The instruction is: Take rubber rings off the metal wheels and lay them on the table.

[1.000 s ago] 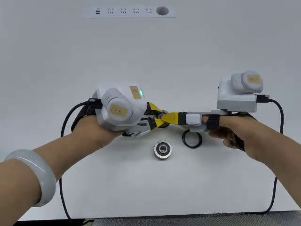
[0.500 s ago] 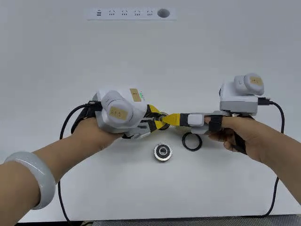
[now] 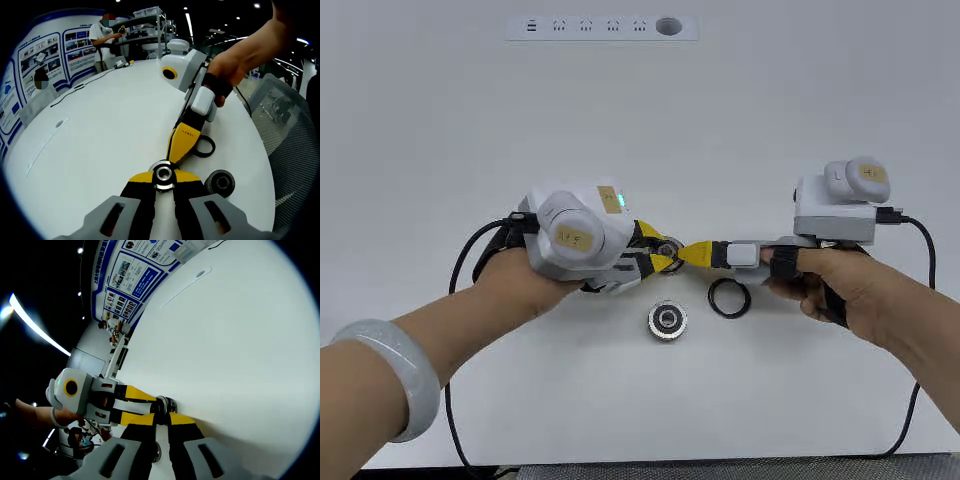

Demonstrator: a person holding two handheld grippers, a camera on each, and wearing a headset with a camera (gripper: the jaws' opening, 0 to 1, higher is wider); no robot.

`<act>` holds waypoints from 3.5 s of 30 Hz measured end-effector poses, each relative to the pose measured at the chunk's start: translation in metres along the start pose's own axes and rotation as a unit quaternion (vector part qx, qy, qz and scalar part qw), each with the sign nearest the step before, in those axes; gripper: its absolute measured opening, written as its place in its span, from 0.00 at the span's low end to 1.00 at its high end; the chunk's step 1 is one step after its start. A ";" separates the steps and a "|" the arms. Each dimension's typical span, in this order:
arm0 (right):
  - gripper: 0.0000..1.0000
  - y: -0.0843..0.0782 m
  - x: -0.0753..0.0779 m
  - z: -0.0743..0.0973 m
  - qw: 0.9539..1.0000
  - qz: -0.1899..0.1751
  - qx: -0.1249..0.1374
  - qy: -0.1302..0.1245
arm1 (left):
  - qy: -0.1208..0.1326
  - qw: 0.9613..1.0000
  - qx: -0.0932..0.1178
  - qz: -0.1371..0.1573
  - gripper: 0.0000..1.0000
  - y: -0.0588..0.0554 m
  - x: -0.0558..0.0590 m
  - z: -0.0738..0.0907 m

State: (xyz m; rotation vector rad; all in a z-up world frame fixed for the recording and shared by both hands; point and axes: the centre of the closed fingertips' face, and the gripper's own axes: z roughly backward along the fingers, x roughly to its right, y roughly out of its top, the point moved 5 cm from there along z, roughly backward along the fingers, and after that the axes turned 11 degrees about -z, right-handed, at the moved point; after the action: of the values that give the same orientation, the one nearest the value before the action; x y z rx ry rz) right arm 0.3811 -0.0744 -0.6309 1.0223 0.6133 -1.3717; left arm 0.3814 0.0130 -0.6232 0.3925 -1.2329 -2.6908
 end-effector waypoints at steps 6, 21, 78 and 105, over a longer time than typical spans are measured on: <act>0.05 0.001 0.003 0.000 1.000 0.005 0.002 -0.008 | 0.000 1.000 0.000 0.001 0.13 0.000 0.000 0.000; 0.02 0.001 0.000 0.002 1.000 0.019 0.007 -0.010 | -0.001 1.000 0.000 -0.001 0.13 0.000 0.000 0.001; 0.02 -0.002 -0.029 0.003 0.999 0.014 0.031 0.020 | 0.025 1.000 0.014 0.006 0.34 -0.010 -0.001 0.024; 0.02 -0.040 -0.001 0.065 0.995 -0.062 0.078 0.010 | 0.037 0.998 0.015 0.044 0.42 -0.019 0.010 0.035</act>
State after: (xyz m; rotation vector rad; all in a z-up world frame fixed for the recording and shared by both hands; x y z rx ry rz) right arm 0.3295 -0.1258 -0.6095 1.1396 0.6010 -1.5395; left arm 0.3607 0.0478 -0.6178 0.4272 -1.2404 -2.5632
